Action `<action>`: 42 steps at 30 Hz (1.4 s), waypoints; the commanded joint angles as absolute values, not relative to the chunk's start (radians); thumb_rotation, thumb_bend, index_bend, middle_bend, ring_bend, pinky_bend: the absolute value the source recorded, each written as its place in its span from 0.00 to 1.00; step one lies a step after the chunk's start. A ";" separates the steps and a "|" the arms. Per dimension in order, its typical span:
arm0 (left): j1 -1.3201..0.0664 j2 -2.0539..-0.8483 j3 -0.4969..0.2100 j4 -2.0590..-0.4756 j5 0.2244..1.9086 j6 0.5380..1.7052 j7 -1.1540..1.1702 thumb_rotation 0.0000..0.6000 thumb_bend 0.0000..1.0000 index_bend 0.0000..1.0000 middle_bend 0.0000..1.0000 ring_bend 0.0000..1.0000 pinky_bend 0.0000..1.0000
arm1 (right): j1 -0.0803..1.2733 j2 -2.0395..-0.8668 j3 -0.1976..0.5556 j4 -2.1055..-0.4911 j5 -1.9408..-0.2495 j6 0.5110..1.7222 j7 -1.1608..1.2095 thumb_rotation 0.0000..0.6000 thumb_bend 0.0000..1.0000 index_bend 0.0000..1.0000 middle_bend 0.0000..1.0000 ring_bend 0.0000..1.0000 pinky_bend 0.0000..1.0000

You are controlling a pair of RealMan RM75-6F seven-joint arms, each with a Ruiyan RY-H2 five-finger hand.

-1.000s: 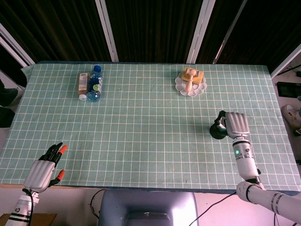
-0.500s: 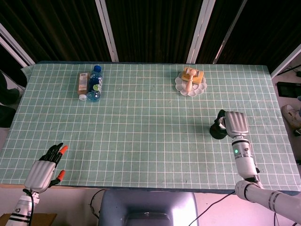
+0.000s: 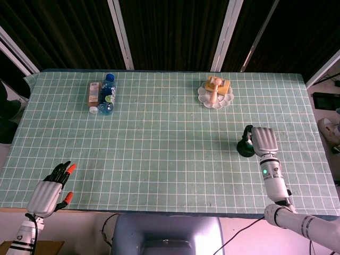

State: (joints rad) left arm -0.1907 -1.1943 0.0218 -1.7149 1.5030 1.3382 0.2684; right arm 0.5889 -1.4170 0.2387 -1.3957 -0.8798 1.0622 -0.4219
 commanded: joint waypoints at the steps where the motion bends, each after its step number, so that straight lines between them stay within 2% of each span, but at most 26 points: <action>1: -0.191 -1.195 0.021 -1.715 1.503 1.339 0.269 1.00 0.39 0.08 0.00 0.05 0.35 | 0.589 -1.419 0.238 -1.392 -0.880 1.061 -0.420 1.00 0.52 0.61 1.00 1.00 1.00; 12: -0.190 -1.197 0.020 -1.714 1.500 1.339 0.273 1.00 0.39 0.08 0.00 0.05 0.35 | 0.583 -1.415 0.235 -1.393 -0.889 1.066 -0.405 1.00 0.63 0.66 1.00 1.00 1.00; 20: -0.190 -1.197 0.019 -1.715 1.498 1.340 0.275 1.00 0.39 0.08 0.00 0.05 0.35 | 0.561 -1.401 0.244 -1.416 -0.933 1.107 -0.352 1.00 0.86 0.78 1.00 1.00 1.00; 29: -0.192 -1.201 0.021 -1.715 1.496 1.334 0.284 1.00 0.39 0.08 0.00 0.04 0.35 | 0.449 -1.282 0.286 -1.650 -1.205 1.364 -0.094 1.00 0.88 0.80 1.00 1.00 1.00; 32: -0.192 -1.202 0.022 -1.715 1.498 1.334 0.286 1.00 0.39 0.08 0.00 0.05 0.35 | 0.437 -1.260 0.301 -1.695 -1.277 1.417 -0.044 1.00 0.88 0.81 1.00 1.00 1.00; 37: -0.192 -1.201 0.023 -1.716 1.498 1.332 0.286 1.00 0.39 0.08 0.00 0.05 0.35 | 0.480 -1.305 0.310 -1.650 -1.309 1.401 -0.086 1.00 0.88 0.81 1.00 1.00 1.00; 42: -0.191 -1.200 0.021 -1.714 1.498 1.336 0.278 1.00 0.39 0.08 0.00 0.05 0.35 | 0.580 -1.438 0.292 -1.455 -1.290 1.296 -0.231 1.00 0.88 0.81 1.00 1.00 1.00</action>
State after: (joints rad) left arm -0.1915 -1.1999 0.0215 -1.7145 1.4981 1.3354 0.2786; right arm 0.5148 -1.3539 0.3010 -1.5739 -1.3007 1.3637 -0.1404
